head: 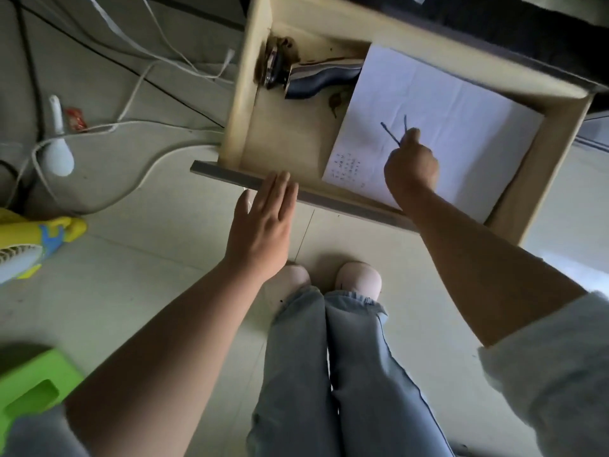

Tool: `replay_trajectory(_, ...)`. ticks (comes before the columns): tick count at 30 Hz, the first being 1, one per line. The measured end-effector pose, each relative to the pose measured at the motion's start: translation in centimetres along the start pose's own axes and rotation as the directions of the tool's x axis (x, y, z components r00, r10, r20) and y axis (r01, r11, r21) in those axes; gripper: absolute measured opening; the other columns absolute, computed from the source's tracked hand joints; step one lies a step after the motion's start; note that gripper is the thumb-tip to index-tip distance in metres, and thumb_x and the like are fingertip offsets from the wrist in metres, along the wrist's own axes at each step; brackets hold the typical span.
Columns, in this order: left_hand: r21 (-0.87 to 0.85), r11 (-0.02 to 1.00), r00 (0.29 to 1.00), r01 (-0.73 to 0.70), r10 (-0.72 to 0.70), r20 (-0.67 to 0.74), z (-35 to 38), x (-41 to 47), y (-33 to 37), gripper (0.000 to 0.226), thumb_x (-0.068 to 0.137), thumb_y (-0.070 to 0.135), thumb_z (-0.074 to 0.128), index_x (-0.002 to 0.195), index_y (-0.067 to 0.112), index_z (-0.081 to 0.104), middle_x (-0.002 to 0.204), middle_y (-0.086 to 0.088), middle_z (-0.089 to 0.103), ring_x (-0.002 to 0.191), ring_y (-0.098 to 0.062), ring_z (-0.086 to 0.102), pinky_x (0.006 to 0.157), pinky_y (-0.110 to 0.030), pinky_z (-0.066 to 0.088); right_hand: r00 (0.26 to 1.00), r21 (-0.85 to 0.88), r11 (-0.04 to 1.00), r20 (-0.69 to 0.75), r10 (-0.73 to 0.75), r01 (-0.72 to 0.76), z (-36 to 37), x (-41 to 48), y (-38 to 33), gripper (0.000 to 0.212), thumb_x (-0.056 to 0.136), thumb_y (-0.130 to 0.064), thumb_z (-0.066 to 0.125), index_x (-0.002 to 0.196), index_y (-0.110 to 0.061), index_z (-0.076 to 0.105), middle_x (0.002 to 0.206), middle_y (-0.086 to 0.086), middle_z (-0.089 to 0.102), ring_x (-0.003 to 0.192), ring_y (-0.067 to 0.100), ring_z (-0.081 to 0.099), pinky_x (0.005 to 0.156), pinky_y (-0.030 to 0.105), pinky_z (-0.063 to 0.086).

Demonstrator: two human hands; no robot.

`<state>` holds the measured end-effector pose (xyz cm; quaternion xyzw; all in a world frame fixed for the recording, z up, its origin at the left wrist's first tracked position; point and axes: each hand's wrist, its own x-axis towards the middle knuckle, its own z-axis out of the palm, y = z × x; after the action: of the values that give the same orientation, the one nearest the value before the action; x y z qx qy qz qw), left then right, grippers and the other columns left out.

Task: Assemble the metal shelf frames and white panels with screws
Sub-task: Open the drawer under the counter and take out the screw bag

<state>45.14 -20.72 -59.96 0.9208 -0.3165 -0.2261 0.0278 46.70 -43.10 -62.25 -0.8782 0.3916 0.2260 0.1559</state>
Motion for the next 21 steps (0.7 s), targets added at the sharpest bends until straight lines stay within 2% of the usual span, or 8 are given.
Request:
replay_trajectory(3,-0.034,0.993,0.99,0.111,-0.108,0.091,-1.3,-2.2,0.1,0.072,0.061,0.002,0.074,0.128,-0.006,0.048,0.132,-0.026,0.049,0.119,-0.04,0.051,0.088,-0.051,0.047,0.961,0.055,0.96,0.027,-0.275,0.273,-3.3,-4.5,0.4,0.015,0.094,-0.01,0.038,0.1,-0.003,0.049,0.079,0.021,0.058,0.07,0.037,0.054,0.058,0.029,0.031)
replay_trajectory(6,-0.09,0.969,0.965,0.229,-0.214,0.155,-3.6,-4.4,0.3,0.071,0.069,0.003,0.069,0.134,-0.006,0.041,0.139,-0.028,0.039,0.127,-0.042,0.041,0.094,-0.051,0.043,0.94,0.43,0.88,0.337,0.052,-0.203,-2.8,-10.0,2.4,0.023,0.093,-0.009,0.041,0.076,0.001,0.053,0.058,0.006,0.046,0.043,0.018,0.045,0.042,0.02,0.032)
replay_trajectory(8,-0.074,0.96,0.945,0.271,-0.251,0.21,-5.0,-5.9,0.3,0.07,0.079,0.006,0.062,0.141,-0.003,0.03,0.147,-0.025,0.027,0.135,-0.038,0.029,0.102,-0.049,0.034,0.695,0.553,0.443,0.659,0.286,-0.706,-2.1,-13.1,3.0,0.03,0.095,-0.005,0.035,0.07,-0.002,0.05,0.05,0.007,0.05,0.031,0.011,0.048,0.034,0.017,0.041)
replay_trajectory(9,-0.062,0.96,0.944,0.272,-0.255,0.208,-5.6,-6.5,0.2,0.07,0.079,0.007,0.062,0.14,-0.003,0.03,0.147,-0.024,0.028,0.135,-0.038,0.029,0.102,-0.049,0.034,0.611,0.588,0.175,0.729,0.308,-0.789,-2.1,-13.8,2.9,0.031,0.096,-0.002,0.034,0.068,-0.002,0.047,0.047,0.009,0.052,0.033,0.013,0.052,0.041,0.021,0.05)
replay_trajectory(12,-0.02,0.967,0.946,0.255,-0.245,0.211,-7.6,-6.7,0.1,0.068,0.077,0.007,0.063,0.138,-0.004,0.035,0.145,-0.025,0.032,0.134,-0.039,0.032,0.099,-0.049,0.036,0.616,0.695,-0.176,0.707,0.349,-0.698,-2.4,-12.4,2.0,0.029,0.095,-0.002,0.041,0.067,-0.005,0.047,0.057,0.006,0.048,0.051,0.013,0.049,0.08,0.016,0.051)
replay_trajectory(14,-0.005,0.97,0.941,0.242,-0.234,0.243,-8.9,-5.8,0.3,0.066,0.087,0.013,0.051,0.144,-0.001,0.02,0.152,-0.021,0.017,0.141,-0.034,0.017,0.107,-0.047,0.026,0.633,0.722,-0.355,0.691,0.348,-0.593,-2.8,-10.4,1.3,0.029,0.09,0.012,0.034,0.068,-0.002,0.047,0.065,0.011,0.046,0.059,0.018,0.05,0.078,0.022,0.054)
replay_trajectory(16,0.018,0.971,0.942,0.237,-0.235,0.242,-9.7,-4.5,0.7,0.064,0.093,0.017,0.039,0.147,0.004,0.007,0.155,-0.015,0.005,0.143,-0.029,0.005,0.112,-0.042,0.019,0.643,0.745,-0.36,0.667,0.376,-0.562,-3.2,-8.9,1.2,0.035,0.086,0.016,0.023,0.065,-0.002,0.045,0.067,0.011,0.047,0.06,0.022,0.05,0.056,0.025,0.055)
replay_trajectory(21,-0.002,0.96,0.934,0.281,-0.273,0.232,-10.4,-0.4,2.3,0.062,0.094,0.018,0.037,0.147,0.004,0.006,0.155,-0.013,0.005,0.143,-0.027,0.003,0.114,-0.041,0.016,0.693,0.746,-0.276,0.665,0.277,-0.606,-5.5,-5.0,0.6,0.037,0.088,0.009,0.02,0.064,-0.006,0.044,0.061,0.007,0.043,0.041,0.013,0.048,0.041,0.017,0.046)
